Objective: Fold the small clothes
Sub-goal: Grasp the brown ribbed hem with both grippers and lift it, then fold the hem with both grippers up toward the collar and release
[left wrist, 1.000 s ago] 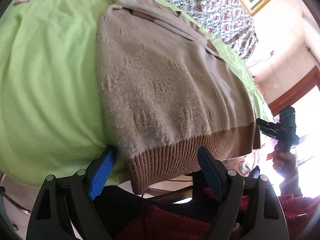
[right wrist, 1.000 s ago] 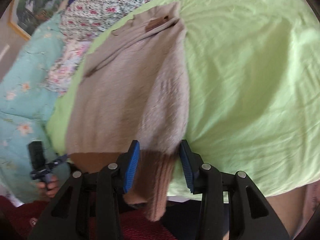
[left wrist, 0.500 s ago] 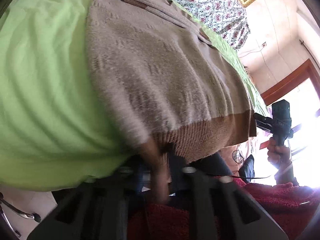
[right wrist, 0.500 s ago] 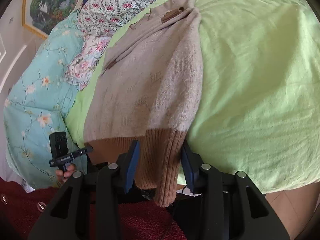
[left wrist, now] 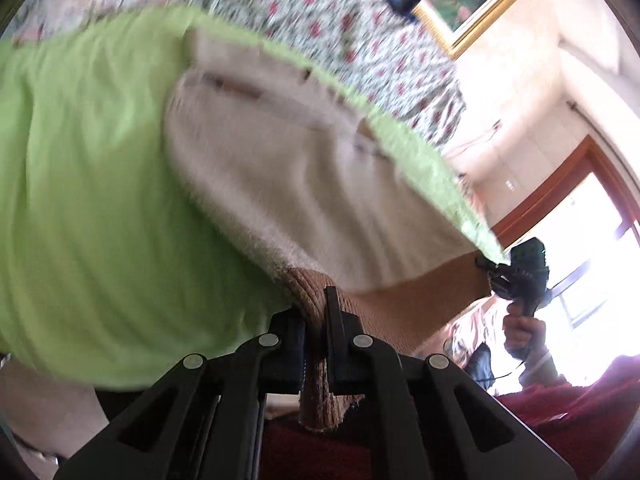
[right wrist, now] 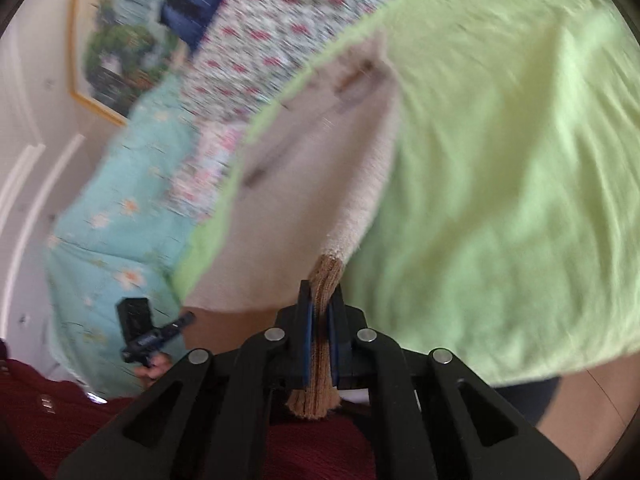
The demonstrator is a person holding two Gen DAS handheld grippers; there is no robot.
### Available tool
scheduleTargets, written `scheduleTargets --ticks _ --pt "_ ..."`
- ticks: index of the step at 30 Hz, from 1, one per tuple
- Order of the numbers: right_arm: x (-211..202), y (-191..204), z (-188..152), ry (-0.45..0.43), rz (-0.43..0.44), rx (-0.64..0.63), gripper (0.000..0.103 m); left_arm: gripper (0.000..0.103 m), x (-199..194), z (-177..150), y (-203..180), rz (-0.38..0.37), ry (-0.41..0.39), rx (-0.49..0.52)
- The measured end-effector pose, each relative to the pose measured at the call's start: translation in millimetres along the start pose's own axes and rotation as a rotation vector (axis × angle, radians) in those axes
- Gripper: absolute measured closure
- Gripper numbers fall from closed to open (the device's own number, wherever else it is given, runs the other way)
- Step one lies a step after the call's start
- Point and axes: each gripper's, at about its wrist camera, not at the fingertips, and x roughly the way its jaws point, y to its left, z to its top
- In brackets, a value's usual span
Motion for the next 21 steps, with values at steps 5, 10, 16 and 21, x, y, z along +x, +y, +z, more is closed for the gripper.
scheduleTargets --ticks 5,10,16,21 --pt "0 19 47 -0.123 0.093 -0.012 0.095 0.097 -15 58 -13 0.017 -0.141 0.042" --pt "29 35 116 -0.192 0.051 -0.067 0.095 0.097 -12 134 -7 0.040 -0.300 0.043" --pt "79 36 205 -0.218 -0.083 -0.093 0.096 0.097 33 226 16 0.133 -0.342 0.010" --pt "122 26 259 -0.198 -0.168 -0.099 0.095 0.097 76 277 34 0.198 -0.324 0.017"
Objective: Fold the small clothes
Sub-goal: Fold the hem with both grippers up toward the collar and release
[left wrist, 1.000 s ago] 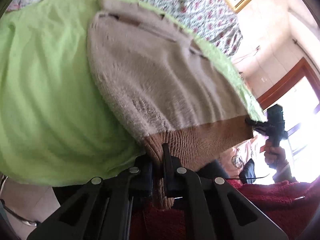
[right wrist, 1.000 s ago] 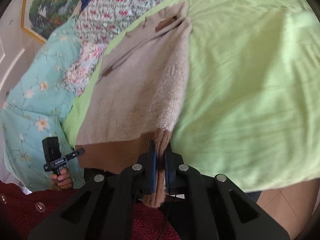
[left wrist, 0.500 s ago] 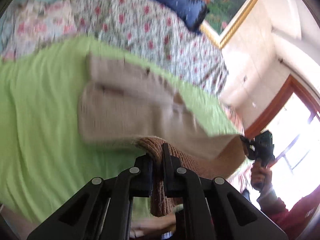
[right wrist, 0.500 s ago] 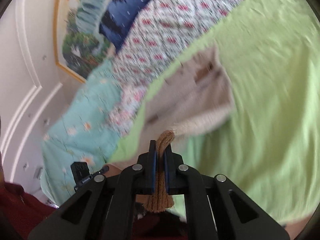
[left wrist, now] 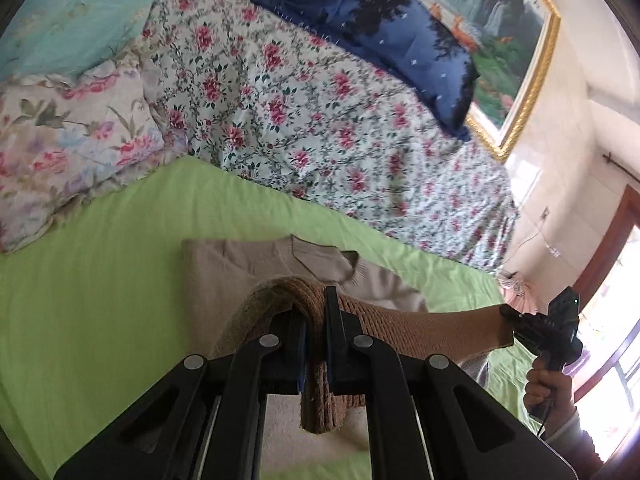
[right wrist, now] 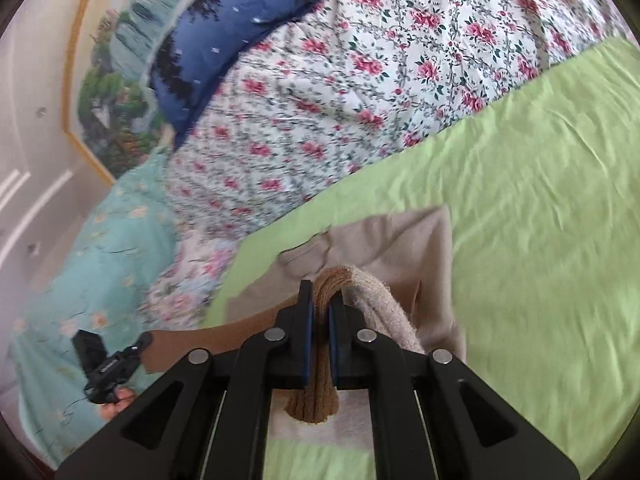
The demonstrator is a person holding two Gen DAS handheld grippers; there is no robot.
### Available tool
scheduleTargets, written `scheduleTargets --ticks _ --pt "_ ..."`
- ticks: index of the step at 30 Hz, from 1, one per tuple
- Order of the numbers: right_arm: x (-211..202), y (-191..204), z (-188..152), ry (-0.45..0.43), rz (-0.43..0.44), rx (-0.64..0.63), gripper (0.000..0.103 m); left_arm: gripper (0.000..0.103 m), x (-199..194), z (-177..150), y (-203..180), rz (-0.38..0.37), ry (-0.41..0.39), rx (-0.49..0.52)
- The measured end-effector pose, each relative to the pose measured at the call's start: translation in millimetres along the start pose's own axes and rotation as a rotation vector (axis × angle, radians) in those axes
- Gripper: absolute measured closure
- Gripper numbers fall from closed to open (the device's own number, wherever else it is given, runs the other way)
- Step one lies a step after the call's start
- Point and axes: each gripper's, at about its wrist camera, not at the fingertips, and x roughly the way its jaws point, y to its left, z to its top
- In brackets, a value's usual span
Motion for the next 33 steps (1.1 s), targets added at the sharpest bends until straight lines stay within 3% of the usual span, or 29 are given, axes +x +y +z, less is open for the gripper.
scheduleTargets --ticks 6,13,17,20,23,28,30,33 --pt "66 -24 19 0.059 -0.094 0.028 0.095 0.097 68 9 34 0.058 0.077 -0.032" --pt "130 -54 16 0.165 -0.190 0.031 0.093 0.096 143 -5 80 0.128 0.190 -0.076" --pt "135 -65 10 0.194 -0.204 0.059 0.089 0.093 162 -20 100 0.117 0.259 -0.147" --pt "105 -54 3 0.125 -0.197 0.035 0.082 0.077 142 -29 86 0.082 0.240 -0.130" --pt "86 -29 -10 0.090 -0.165 -0.035 0.081 0.066 122 -43 54 0.027 0.251 -0.071" --pt "124 20 -47 0.313 -0.016 -0.244 0.081 0.064 133 -66 4 -0.050 0.332 0.030" --pt "145 21 -51 0.365 -0.057 -0.291 0.079 0.064 149 -67 -3 -0.007 0.350 0.074" --pt "166 3 -34 0.353 -0.187 -0.282 0.079 0.065 169 -53 10 0.080 0.351 0.078"
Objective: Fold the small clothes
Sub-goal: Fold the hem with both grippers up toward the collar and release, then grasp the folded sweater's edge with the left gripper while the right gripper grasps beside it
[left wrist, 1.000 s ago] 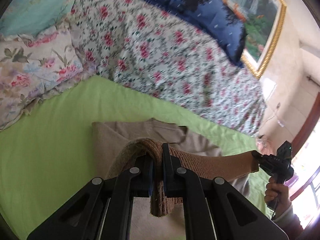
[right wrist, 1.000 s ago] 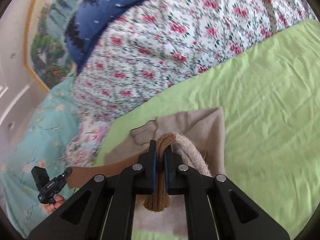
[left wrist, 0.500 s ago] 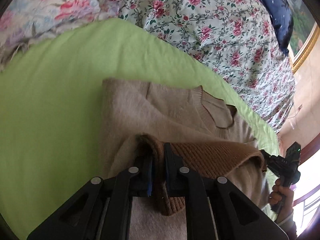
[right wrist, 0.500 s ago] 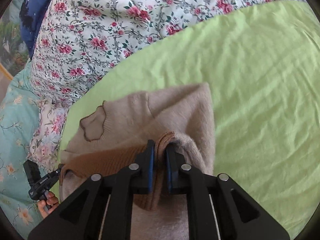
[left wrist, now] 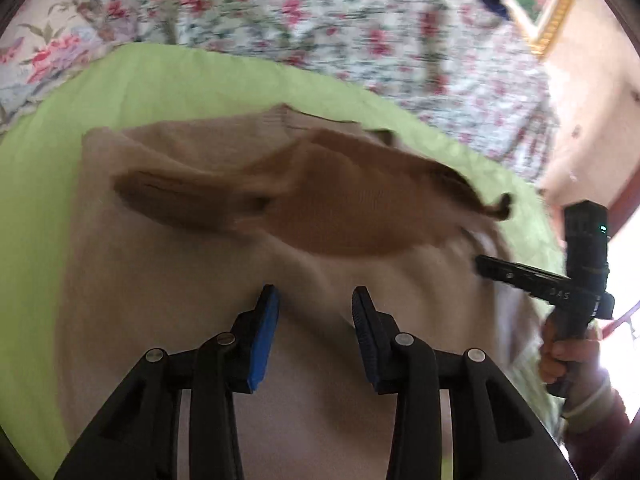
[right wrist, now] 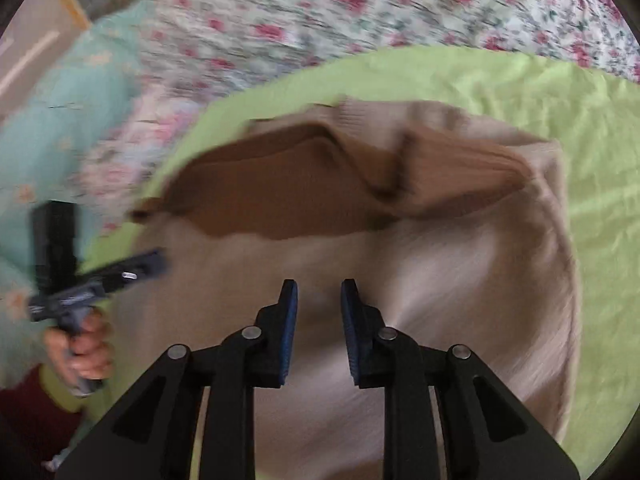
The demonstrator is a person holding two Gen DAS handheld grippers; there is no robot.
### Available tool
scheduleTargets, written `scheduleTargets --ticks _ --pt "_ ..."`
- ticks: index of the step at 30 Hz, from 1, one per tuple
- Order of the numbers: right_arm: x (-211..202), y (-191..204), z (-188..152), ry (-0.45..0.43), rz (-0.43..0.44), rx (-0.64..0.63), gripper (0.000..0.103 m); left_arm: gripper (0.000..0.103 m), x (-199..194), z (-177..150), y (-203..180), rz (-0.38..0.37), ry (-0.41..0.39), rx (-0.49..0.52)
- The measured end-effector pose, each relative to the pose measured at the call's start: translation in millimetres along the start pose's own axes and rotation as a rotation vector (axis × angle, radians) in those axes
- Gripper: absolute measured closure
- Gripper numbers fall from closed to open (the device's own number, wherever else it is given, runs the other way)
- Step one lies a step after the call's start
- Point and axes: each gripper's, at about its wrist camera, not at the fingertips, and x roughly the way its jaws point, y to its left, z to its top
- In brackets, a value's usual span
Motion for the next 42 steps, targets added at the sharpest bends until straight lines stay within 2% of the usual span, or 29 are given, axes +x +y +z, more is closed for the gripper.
scheduleTargets --ticks 3,4,6,8,11,12,17,20,23,27,32,36,42 --pt "-2 -41 25 -0.070 -0.154 0.126 0.079 0.065 3 29 34 0.049 -0.006 -0.095" --pt "-6 -52 28 -0.086 -0.179 0.177 0.079 0.065 0 37 47 0.045 -0.017 -0.137" --pt "-20 -70 28 -0.122 -0.145 0.282 0.079 0.064 -16 44 67 0.100 -0.055 -0.195" --pt "-36 -69 18 -0.147 -0.105 0.313 0.076 0.061 -39 39 79 0.066 -0.097 -0.245" --pt "-58 -47 -11 -0.170 -0.070 0.268 0.056 0.051 -69 12 70 0.058 -0.141 -0.262" --pt "-61 -40 -17 -0.166 -0.058 0.262 0.054 0.051 -74 5 66 0.043 -0.145 -0.266" --pt "-70 -2 -68 -0.138 0.020 0.229 0.054 0.051 -107 -65 37 -0.038 -0.128 -0.287" --pt "-76 16 -97 -0.128 0.043 0.225 0.054 0.048 -119 -98 17 -0.057 -0.109 -0.295" --pt "-79 28 -117 -0.123 0.058 0.225 0.054 0.044 -123 -132 5 -0.084 -0.076 -0.341" --pt "-80 39 -132 -0.106 0.081 0.231 0.054 0.042 -111 -156 -2 -0.103 -0.049 -0.386" --pt "-84 47 -135 -0.103 0.084 0.218 0.054 0.034 -101 -159 -3 -0.113 -0.092 -0.442" --pt "-85 45 -133 -0.105 0.079 0.227 0.053 0.034 -92 -145 14 -0.096 -0.153 -0.486" --pt "-82 35 -120 -0.111 0.084 0.237 0.053 0.046 -84 -112 49 -0.009 -0.216 -0.573"
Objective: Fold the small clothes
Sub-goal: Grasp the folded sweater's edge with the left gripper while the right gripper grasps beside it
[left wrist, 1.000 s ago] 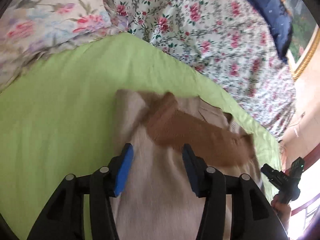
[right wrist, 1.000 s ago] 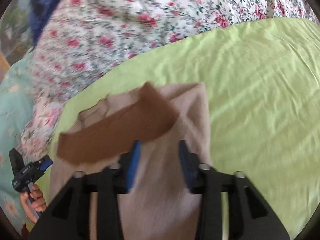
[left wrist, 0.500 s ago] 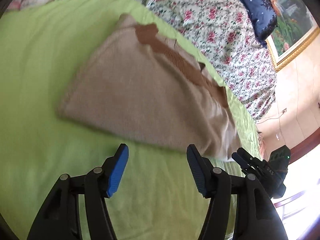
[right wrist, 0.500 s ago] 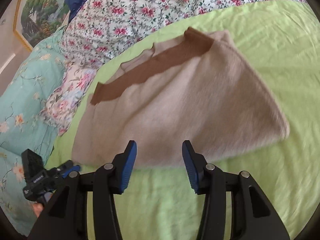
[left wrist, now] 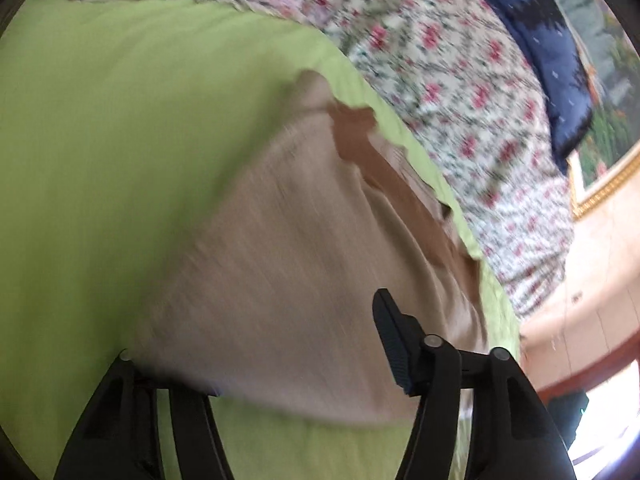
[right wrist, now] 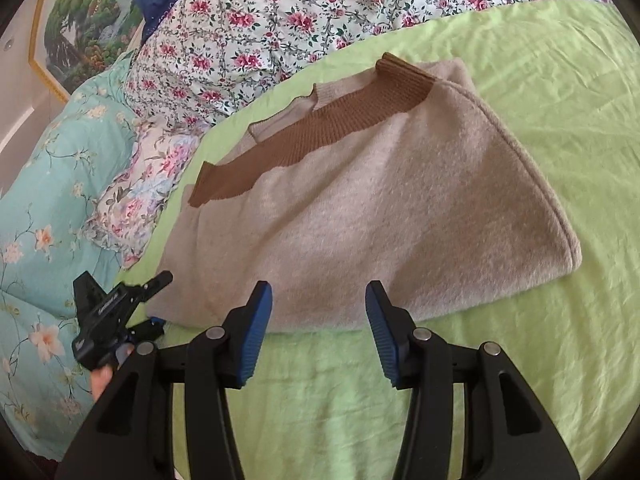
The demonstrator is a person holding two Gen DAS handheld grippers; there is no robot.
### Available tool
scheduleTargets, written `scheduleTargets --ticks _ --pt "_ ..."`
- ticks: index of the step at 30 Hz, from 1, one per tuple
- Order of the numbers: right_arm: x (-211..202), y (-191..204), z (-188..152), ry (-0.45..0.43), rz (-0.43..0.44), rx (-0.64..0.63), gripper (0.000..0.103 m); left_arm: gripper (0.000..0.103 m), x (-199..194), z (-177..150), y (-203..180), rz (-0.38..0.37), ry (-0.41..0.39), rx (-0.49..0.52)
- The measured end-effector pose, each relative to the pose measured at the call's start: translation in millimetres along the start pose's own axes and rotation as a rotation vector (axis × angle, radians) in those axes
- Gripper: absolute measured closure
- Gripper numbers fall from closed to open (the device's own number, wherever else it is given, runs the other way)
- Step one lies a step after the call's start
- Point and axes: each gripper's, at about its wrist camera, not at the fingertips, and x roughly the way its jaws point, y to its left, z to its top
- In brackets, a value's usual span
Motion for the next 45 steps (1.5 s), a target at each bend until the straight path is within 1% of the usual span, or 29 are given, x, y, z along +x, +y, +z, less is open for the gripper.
scheduleTargets --ticks 3,4,5,8,10,13,16,18,19,20,22,23,25,27,29,31,32,33,35,36,39,40,42,43,45 --pt "5 -4 13 -0.005 0.004 0.003 0.053 0.064 8 14 3 0.031 -0.023 -0.007" --pt "7 -6 20 -0.008 0.008 0.001 0.053 0.079 10 17 2 0.024 -0.025 -0.002" --pt "9 -7 26 -0.011 0.011 -0.003 0.053 0.091 11 20 -2 0.018 -0.023 0.011" --pt "14 -11 44 -0.016 0.021 -0.016 0.053 0.096 4 21 -25 0.021 -0.044 0.072" --pt "17 -16 59 -0.015 0.017 -0.019 0.053 0.096 -4 20 -51 0.004 -0.054 0.137" --pt "22 -22 80 -0.012 0.015 -0.019 0.053 0.096 -9 12 -103 -0.048 -0.053 0.270" --pt "30 -23 100 0.022 0.067 -0.009 0.053 0.094 0 -6 -150 -0.095 -0.014 0.393" --pt "37 -20 111 0.047 0.126 0.001 0.053 0.094 16 -24 -175 -0.094 0.019 0.480" --pt "44 -18 116 0.073 0.167 0.011 0.053 0.094 25 -32 -183 -0.091 0.035 0.508" --pt "54 -16 120 0.106 0.216 0.025 0.053 0.094 35 -40 -188 -0.087 0.055 0.526" --pt "74 -11 126 0.158 0.286 0.050 0.051 0.094 52 -52 -192 -0.092 0.099 0.533" --pt "82 -10 127 0.179 0.302 0.056 0.047 0.094 58 -55 -192 -0.097 0.117 0.529" --pt "106 -6 133 0.224 0.326 0.071 0.047 0.094 63 -61 -191 -0.102 0.134 0.527" --pt "130 0 139 0.264 0.366 0.083 0.047 0.094 63 -64 -192 -0.098 0.126 0.541" --pt "150 11 146 0.275 0.392 0.067 0.047 0.094 61 -65 -191 -0.101 0.129 0.544" --pt "163 21 152 0.274 0.368 0.049 0.058 0.094 60 -66 -192 -0.101 0.130 0.550" --pt "167 25 155 0.274 0.357 0.033 0.078 0.094 59 -67 -195 -0.093 0.125 0.563" --pt "166 29 159 0.261 0.347 0.010 0.086 0.094 57 -66 -197 -0.087 0.118 0.572" --pt "150 36 168 0.221 0.359 -0.033 0.086 0.094 49 -65 -208 -0.098 0.092 0.593" --pt "134 40 173 0.185 0.360 -0.065 0.086 0.094 46 -64 -213 -0.112 0.089 0.600" --pt "91 36 184 0.106 0.341 -0.118 0.086 0.094 43 -68 -245 -0.191 0.094 0.632" --pt "72 27 188 0.077 0.324 -0.126 0.086 0.094 45 -74 -258 -0.217 0.103 0.650" --pt "51 10 190 0.051 0.270 -0.138 0.087 0.094 56 -89 -279 -0.237 0.127 0.681" --pt "44 -4 189 0.048 0.232 -0.132 0.087 0.094 65 -98 -288 -0.246 0.145 0.688" --pt "40 -30 186 0.061 0.186 -0.097 0.087 0.094 85 -113 -296 -0.259 0.185 0.689"
